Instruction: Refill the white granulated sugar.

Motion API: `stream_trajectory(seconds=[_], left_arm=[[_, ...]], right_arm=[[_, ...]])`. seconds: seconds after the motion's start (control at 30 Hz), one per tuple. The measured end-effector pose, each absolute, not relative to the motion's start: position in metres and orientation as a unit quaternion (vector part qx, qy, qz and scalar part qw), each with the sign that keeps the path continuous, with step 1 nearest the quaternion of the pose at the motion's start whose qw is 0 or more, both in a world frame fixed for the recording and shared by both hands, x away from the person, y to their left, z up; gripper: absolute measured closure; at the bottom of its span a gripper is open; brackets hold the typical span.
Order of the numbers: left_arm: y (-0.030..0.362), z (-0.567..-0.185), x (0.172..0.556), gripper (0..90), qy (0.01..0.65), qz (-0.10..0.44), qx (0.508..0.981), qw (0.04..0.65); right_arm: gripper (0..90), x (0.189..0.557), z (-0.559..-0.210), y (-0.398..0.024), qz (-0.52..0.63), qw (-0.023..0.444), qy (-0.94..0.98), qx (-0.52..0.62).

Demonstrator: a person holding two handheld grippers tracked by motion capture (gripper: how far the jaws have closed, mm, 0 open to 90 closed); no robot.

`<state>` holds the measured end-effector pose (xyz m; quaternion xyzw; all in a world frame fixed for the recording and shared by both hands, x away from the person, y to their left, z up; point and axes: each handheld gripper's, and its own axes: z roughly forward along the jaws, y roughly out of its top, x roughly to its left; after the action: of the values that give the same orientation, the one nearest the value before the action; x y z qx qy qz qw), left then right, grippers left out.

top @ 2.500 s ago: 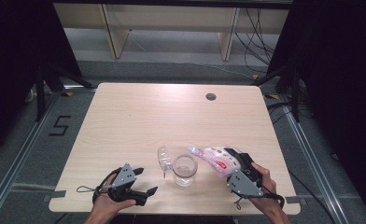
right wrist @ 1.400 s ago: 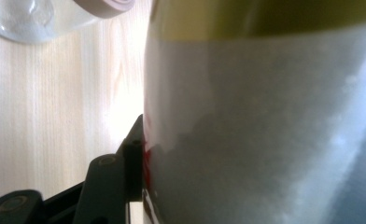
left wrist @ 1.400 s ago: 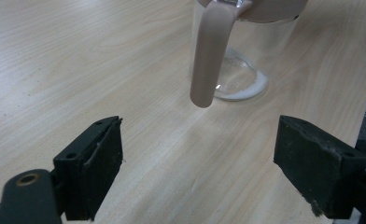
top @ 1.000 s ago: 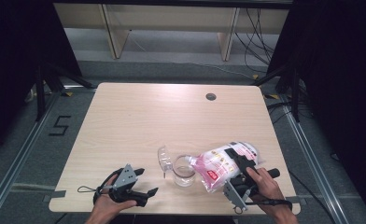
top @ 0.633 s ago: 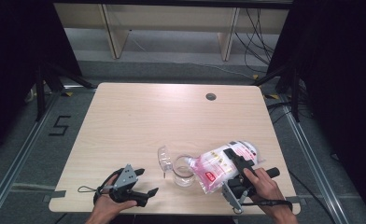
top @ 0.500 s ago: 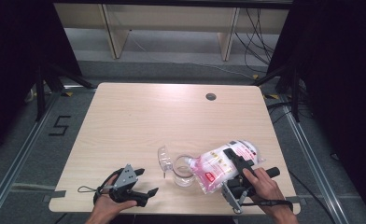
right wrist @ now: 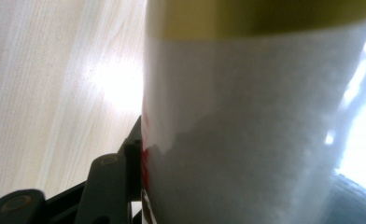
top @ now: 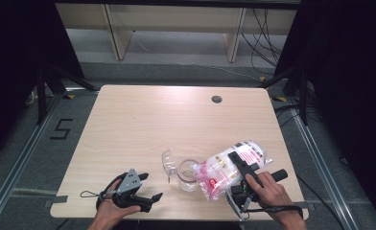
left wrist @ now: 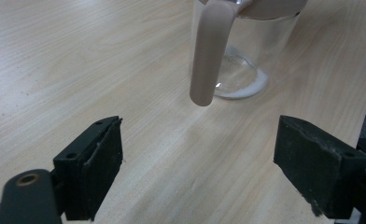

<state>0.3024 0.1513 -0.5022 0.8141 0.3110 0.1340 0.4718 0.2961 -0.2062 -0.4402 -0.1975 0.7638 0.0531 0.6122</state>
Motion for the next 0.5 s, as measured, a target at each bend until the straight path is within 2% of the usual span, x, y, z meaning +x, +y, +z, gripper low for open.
stream_trajectory(seconds=[0.5], left_arm=[[0.1506,-0.5022,0.302,15.2,0.31,0.132,0.816,0.471]], right_arm=[[50.2,0.297,-0.4391,-0.2032,0.035,0.616,0.755,-0.22]])
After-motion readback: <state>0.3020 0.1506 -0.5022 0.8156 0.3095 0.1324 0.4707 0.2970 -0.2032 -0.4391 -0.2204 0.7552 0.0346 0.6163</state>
